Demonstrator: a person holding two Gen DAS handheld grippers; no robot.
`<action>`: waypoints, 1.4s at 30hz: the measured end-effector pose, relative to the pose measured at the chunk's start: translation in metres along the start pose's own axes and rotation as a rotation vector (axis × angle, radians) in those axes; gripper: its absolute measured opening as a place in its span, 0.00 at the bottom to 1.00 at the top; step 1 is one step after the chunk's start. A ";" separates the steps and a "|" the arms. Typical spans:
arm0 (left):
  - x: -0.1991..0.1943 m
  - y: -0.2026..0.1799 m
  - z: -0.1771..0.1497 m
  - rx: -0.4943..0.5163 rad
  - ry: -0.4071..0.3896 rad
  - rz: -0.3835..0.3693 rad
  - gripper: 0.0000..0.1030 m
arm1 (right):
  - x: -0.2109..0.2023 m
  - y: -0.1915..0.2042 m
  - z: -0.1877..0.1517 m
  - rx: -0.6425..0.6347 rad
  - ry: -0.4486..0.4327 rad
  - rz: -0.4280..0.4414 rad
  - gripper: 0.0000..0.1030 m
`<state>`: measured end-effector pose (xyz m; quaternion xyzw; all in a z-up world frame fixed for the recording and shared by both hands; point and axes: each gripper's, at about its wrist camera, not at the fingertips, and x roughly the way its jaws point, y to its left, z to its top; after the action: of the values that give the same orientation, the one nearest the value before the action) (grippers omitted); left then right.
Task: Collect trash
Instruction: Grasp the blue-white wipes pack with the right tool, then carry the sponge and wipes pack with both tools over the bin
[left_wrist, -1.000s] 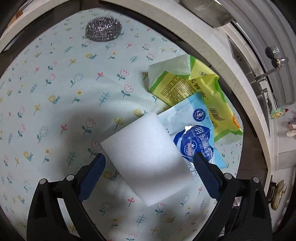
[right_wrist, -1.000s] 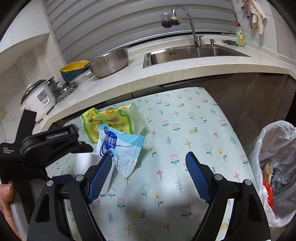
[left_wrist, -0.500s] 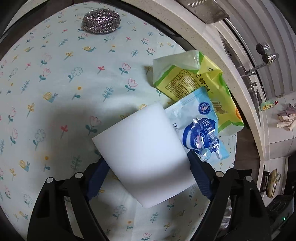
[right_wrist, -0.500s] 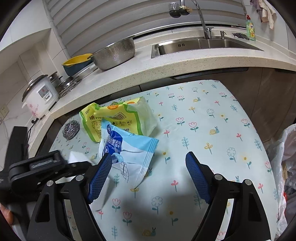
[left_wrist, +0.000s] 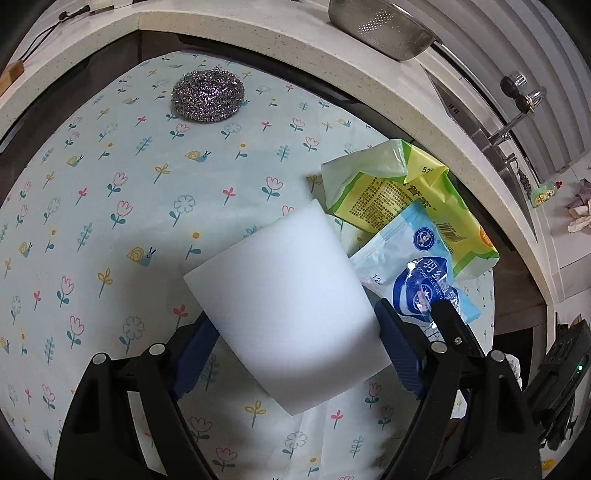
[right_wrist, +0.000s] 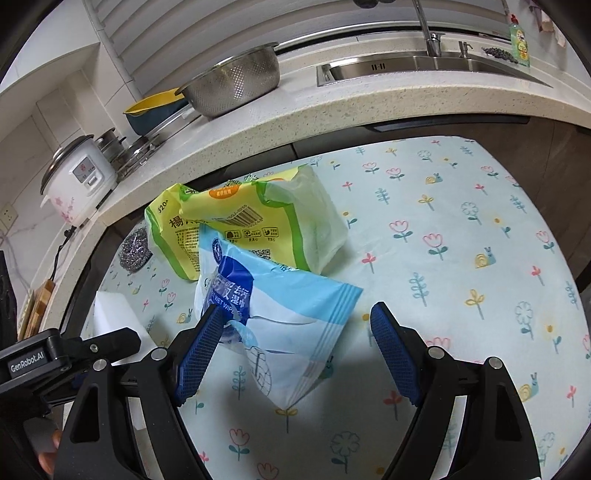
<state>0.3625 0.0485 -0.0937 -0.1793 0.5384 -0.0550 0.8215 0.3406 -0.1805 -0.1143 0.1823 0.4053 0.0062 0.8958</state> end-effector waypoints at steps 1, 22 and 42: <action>0.000 0.000 0.000 0.002 0.001 -0.004 0.78 | 0.000 0.002 -0.001 -0.005 -0.001 0.008 0.71; -0.075 -0.035 -0.050 0.160 -0.070 -0.047 0.77 | -0.126 0.004 -0.033 -0.022 -0.126 0.012 0.04; -0.115 -0.140 -0.150 0.412 -0.059 -0.131 0.78 | -0.261 -0.092 -0.072 0.099 -0.283 -0.111 0.01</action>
<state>0.1940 -0.0847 0.0020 -0.0437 0.4786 -0.2120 0.8509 0.1009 -0.2848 0.0005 0.2028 0.2844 -0.0891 0.9327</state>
